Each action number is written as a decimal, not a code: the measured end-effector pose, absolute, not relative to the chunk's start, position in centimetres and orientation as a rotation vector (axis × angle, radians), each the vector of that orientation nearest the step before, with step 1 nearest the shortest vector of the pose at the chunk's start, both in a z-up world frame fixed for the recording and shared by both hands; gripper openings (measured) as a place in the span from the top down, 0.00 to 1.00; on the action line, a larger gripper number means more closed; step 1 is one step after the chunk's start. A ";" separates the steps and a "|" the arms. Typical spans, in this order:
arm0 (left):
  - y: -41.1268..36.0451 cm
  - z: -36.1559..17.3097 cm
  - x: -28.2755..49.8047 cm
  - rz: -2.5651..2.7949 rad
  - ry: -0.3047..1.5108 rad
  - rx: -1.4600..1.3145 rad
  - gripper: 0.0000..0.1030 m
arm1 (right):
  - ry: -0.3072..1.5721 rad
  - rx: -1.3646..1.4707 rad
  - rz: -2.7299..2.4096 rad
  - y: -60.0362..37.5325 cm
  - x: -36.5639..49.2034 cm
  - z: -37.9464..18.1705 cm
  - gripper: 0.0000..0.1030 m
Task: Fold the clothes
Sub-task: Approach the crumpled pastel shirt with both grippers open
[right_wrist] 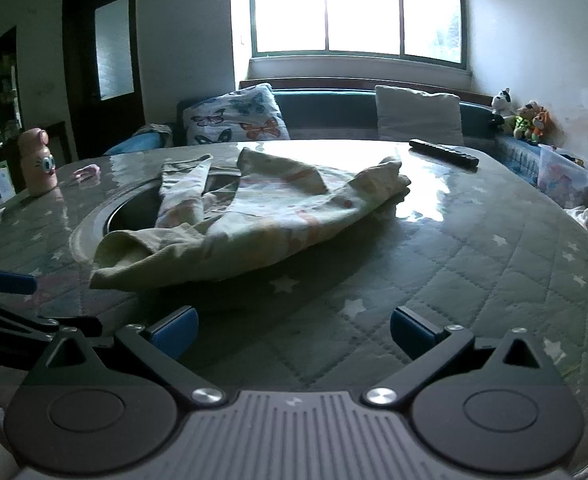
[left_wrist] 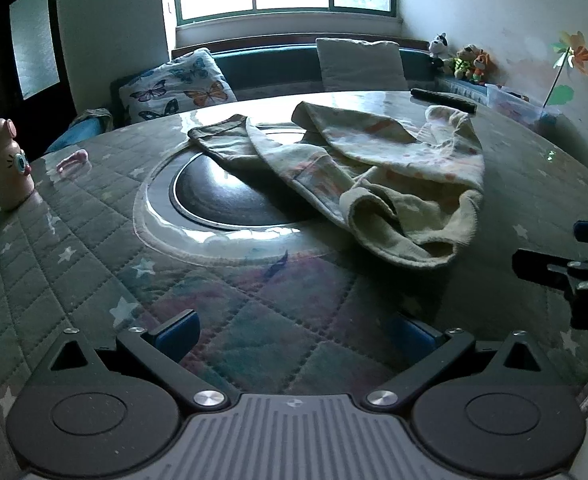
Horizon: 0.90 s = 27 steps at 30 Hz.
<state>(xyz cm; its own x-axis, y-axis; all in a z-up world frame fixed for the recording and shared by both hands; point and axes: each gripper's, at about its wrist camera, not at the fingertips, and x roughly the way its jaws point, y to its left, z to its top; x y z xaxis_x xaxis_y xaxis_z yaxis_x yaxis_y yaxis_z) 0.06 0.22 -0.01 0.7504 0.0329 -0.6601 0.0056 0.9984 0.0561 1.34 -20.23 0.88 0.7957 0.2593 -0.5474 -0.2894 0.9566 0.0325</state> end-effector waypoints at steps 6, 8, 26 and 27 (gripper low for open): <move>0.3 -0.6 -0.1 0.020 0.734 0.058 0.00 | 0.594 -0.046 0.301 -21.2 1.6 1.2 0.00; 0.0 -0.9 -0.4 0.020 0.737 0.060 0.00 | 0.594 -0.054 0.296 -20.3 1.0 1.0 0.00; -0.3 -0.7 -0.5 0.004 0.763 0.087 0.00 | 0.613 -0.044 0.313 -17.5 -1.0 0.7 0.00; -0.3 -0.7 -0.5 0.004 0.763 0.088 0.00 | 0.614 -0.044 0.311 -17.4 -1.0 0.6 0.00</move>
<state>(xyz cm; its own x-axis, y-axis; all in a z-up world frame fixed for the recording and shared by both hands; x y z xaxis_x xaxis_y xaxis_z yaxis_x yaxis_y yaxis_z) -0.48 -0.32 -0.74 0.7233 0.0354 -0.6897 0.0288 0.9963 0.0813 -1.02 -17.38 0.65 0.7724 0.2744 -0.5728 -0.3003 0.9525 0.0513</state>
